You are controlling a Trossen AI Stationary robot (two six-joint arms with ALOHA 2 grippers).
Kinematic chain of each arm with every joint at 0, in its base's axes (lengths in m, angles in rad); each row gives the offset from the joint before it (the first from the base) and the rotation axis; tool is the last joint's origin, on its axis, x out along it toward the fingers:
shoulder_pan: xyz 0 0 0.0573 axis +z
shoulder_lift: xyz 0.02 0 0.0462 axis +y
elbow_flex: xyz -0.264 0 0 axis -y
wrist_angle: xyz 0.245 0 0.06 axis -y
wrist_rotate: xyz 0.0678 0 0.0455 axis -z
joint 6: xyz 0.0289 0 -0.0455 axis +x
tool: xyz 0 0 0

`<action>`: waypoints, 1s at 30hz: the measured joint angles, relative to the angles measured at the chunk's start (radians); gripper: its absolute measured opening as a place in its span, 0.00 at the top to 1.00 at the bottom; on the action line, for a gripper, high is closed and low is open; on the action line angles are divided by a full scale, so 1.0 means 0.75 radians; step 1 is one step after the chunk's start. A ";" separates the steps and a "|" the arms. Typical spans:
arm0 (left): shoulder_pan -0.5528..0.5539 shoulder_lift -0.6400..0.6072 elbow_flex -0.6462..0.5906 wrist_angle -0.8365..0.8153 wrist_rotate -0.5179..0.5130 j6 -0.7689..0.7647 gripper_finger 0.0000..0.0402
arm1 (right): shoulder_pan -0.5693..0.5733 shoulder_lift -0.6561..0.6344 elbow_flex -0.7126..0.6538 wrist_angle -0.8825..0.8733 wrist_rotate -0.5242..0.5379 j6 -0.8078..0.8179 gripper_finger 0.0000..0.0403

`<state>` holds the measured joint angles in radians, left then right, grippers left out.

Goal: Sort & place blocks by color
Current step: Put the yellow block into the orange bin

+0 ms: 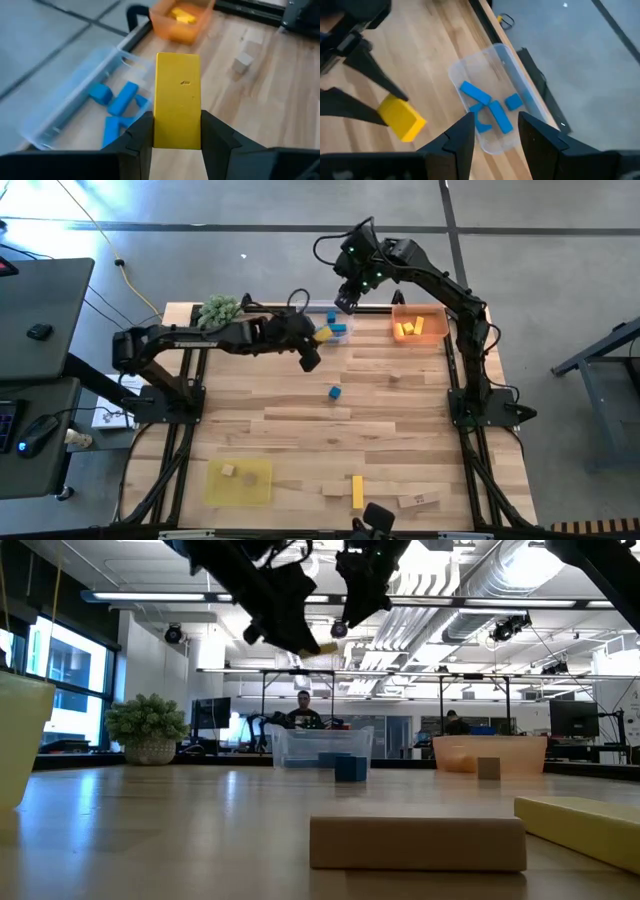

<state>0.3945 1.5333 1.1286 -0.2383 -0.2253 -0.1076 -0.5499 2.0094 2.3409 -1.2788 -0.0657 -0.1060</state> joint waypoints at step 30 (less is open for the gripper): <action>0.192 -0.449 0.002 -0.388 0.040 0.506 0.74 | 0.147 0.000 0.000 0.264 -0.252 0.526 0.43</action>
<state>0.5384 1.1964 1.1297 -0.5296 -0.1954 0.2718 -0.4395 2.0094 2.3409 -1.0810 -0.2545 0.2882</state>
